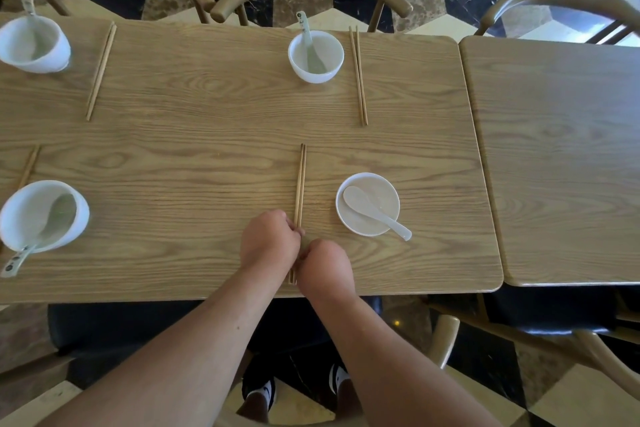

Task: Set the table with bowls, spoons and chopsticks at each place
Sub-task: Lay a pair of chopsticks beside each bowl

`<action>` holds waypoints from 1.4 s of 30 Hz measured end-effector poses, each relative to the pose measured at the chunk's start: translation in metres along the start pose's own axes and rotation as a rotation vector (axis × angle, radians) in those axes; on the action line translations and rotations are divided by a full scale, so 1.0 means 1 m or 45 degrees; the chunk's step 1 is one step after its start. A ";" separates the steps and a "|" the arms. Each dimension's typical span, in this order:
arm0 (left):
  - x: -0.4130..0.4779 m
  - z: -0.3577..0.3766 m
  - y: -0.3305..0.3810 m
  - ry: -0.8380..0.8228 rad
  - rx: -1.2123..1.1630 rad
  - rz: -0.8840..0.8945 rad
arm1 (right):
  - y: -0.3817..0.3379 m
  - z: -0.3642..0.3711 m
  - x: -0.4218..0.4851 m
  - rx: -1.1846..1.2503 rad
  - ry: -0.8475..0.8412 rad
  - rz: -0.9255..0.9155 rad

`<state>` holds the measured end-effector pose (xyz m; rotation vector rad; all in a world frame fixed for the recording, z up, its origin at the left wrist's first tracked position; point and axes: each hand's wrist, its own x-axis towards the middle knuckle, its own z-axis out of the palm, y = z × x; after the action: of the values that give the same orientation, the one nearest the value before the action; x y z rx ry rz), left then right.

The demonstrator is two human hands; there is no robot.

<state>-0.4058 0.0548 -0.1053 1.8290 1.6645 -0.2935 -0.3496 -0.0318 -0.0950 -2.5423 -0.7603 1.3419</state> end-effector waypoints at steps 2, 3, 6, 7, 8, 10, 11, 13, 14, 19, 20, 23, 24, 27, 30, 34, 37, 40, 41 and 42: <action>-0.002 -0.002 0.000 0.004 -0.013 0.013 | -0.002 -0.013 -0.009 -0.158 -0.002 -0.091; -0.004 -0.003 -0.001 0.009 -0.034 0.030 | -0.001 -0.025 -0.015 -0.200 0.056 -0.159; -0.007 -0.004 -0.005 0.001 -0.145 0.036 | 0.009 -0.079 -0.031 -0.132 0.500 -0.353; -0.008 -0.004 -0.006 -0.004 -0.163 0.023 | 0.017 -0.098 -0.029 -0.087 0.631 -0.369; -0.008 -0.004 -0.007 -0.010 -0.170 0.015 | 0.025 -0.115 -0.021 -0.053 0.702 -0.350; -0.007 -0.003 -0.007 -0.015 -0.168 0.018 | 0.041 -0.140 0.002 -0.073 0.642 -0.223; -0.007 -0.003 -0.007 -0.009 -0.160 0.020 | 0.047 -0.146 0.014 -0.121 0.554 -0.150; -0.007 -0.001 -0.005 0.027 -0.128 0.017 | 0.055 -0.150 0.034 -0.187 0.395 -0.079; -0.006 0.000 -0.004 0.056 -0.118 0.021 | 0.057 -0.150 0.041 -0.187 0.339 -0.074; 0.003 0.000 0.001 0.122 -0.109 0.126 | 0.061 -0.146 0.050 -0.104 0.288 -0.103; 0.005 0.000 0.001 0.122 -0.104 0.134 | 0.061 -0.145 0.049 -0.075 0.292 -0.089; 0.008 0.003 0.002 0.126 -0.099 0.138 | 0.065 -0.139 0.045 0.069 0.263 -0.023; 0.009 0.004 0.002 0.123 -0.104 0.136 | 0.066 -0.137 0.043 0.126 0.248 -0.003; 0.011 0.006 0.000 0.124 -0.131 0.142 | 0.066 -0.129 0.035 0.347 0.196 0.064; 0.010 0.007 -0.002 0.130 -0.150 0.144 | 0.064 -0.122 0.031 0.542 0.188 0.125; 0.011 0.009 -0.004 0.131 -0.182 0.137 | 0.066 -0.117 0.022 0.656 0.215 0.170; 0.012 0.008 -0.005 0.125 -0.192 0.125 | 0.071 -0.111 0.008 0.648 0.124 0.267; 0.011 0.009 -0.004 0.141 -0.193 0.121 | 0.073 -0.102 -0.003 0.762 -0.130 0.374; 0.010 0.009 -0.004 0.147 -0.200 0.120 | 0.073 -0.100 -0.005 0.820 -0.200 0.373; 0.010 0.010 -0.004 0.153 -0.209 0.120 | 0.073 -0.099 -0.006 0.860 -0.245 0.354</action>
<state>-0.4049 0.0570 -0.1196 1.8240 1.6249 -0.0060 -0.2460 -0.0891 -0.0609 -2.0347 0.0517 1.5965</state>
